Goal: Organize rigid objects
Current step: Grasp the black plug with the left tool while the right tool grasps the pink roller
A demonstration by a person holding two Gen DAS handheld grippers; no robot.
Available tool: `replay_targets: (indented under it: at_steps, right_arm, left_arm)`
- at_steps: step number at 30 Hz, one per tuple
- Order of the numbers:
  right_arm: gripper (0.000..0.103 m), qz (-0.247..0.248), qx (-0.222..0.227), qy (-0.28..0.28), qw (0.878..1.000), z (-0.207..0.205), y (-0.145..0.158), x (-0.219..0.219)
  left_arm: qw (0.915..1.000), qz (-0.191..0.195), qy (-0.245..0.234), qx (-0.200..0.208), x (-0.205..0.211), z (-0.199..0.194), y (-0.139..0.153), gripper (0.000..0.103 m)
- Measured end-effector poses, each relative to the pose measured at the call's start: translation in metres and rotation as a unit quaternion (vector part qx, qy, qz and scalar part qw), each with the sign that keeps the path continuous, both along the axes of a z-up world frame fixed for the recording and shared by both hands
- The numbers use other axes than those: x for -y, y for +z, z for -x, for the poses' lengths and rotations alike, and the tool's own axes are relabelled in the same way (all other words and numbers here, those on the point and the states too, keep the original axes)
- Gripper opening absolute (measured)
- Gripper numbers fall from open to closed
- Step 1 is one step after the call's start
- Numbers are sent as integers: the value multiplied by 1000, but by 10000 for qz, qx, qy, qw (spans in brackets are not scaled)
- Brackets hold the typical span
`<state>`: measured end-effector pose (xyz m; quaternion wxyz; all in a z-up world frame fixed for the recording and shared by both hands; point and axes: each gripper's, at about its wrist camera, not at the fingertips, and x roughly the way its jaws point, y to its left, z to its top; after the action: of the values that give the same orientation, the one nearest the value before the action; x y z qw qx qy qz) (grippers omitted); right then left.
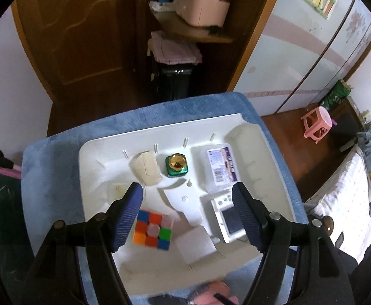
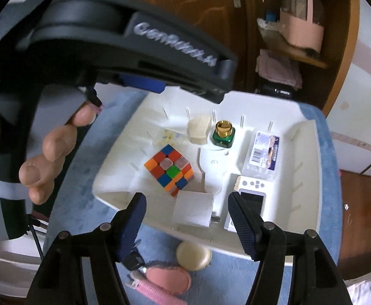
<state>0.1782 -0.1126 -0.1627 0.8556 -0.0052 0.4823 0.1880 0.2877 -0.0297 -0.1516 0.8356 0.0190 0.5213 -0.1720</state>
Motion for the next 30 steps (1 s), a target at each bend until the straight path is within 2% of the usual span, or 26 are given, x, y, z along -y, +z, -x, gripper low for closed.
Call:
replay_targets:
  at_steps: [8, 16, 24, 30]
  right_arm:
    - [68, 47, 417, 149, 9990, 52, 32, 9]
    - [68, 113, 599, 321, 9976, 94, 40, 16]
    - [68, 340, 556, 500, 9966, 120, 19, 21]
    - [68, 692, 493, 800, 9932, 134, -17, 15]
  left_arm:
    - [9991, 154, 103, 380, -6, 57, 40, 76]
    - [9974, 243, 249, 632, -12, 113, 58, 76]
    - [9968, 307, 508, 543, -22, 147, 44, 76]
    - [9965, 301, 702, 330, -29, 173, 14, 76]
